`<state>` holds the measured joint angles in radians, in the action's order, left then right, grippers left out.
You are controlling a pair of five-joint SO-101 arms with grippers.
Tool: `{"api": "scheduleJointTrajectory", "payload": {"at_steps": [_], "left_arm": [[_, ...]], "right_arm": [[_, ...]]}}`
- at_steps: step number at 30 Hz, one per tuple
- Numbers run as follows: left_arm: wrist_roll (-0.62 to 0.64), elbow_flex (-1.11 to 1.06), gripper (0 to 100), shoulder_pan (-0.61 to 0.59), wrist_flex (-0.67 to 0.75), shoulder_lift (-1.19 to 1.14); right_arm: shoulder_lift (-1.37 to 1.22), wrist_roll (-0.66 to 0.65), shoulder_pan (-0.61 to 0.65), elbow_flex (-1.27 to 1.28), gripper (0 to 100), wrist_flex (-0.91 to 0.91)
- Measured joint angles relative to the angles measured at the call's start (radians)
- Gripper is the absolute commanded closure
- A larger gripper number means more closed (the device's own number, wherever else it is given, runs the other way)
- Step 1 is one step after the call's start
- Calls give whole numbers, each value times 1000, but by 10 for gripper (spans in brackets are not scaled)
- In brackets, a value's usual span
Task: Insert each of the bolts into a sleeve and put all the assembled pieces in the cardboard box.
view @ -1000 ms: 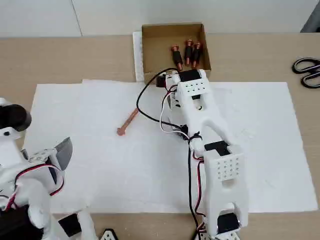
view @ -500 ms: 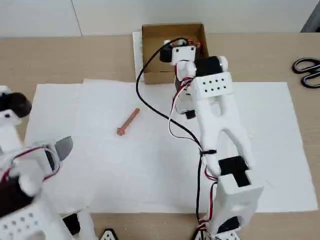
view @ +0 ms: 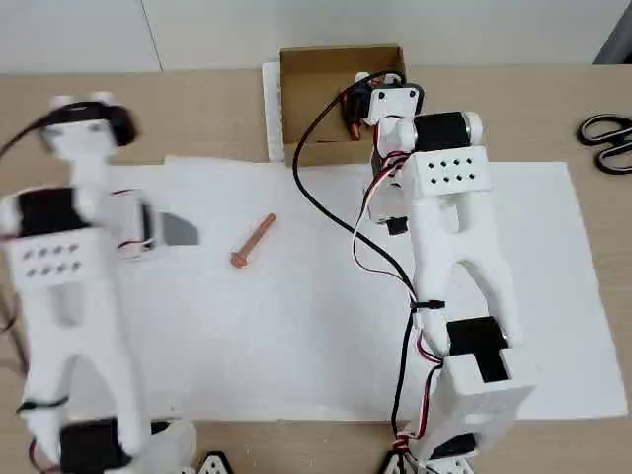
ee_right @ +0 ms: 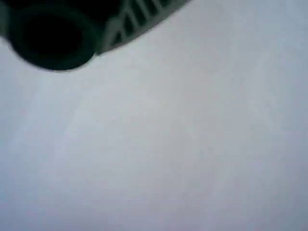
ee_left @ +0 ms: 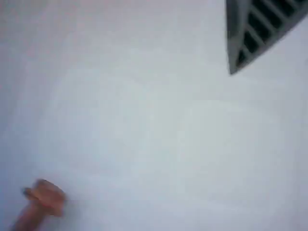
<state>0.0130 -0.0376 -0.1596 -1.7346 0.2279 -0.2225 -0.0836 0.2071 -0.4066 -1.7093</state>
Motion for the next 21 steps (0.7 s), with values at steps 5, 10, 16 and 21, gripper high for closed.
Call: {"api": "scheduleJointTrajectory", "payload": {"at_steps": [5,10,16,21], "left_arm": [[-250,83,670,169,0,-133],[-336,152,670,196,9,-276],[-342,275,670,199,46,-493],[-348,454,670,203,49,-666]], "right_arm": [[0,0,-14,0,995,0],[0,0,-80,0,995,0],[0,0,-109,0,995,0],[0,0,-107,0,994,0]]}}
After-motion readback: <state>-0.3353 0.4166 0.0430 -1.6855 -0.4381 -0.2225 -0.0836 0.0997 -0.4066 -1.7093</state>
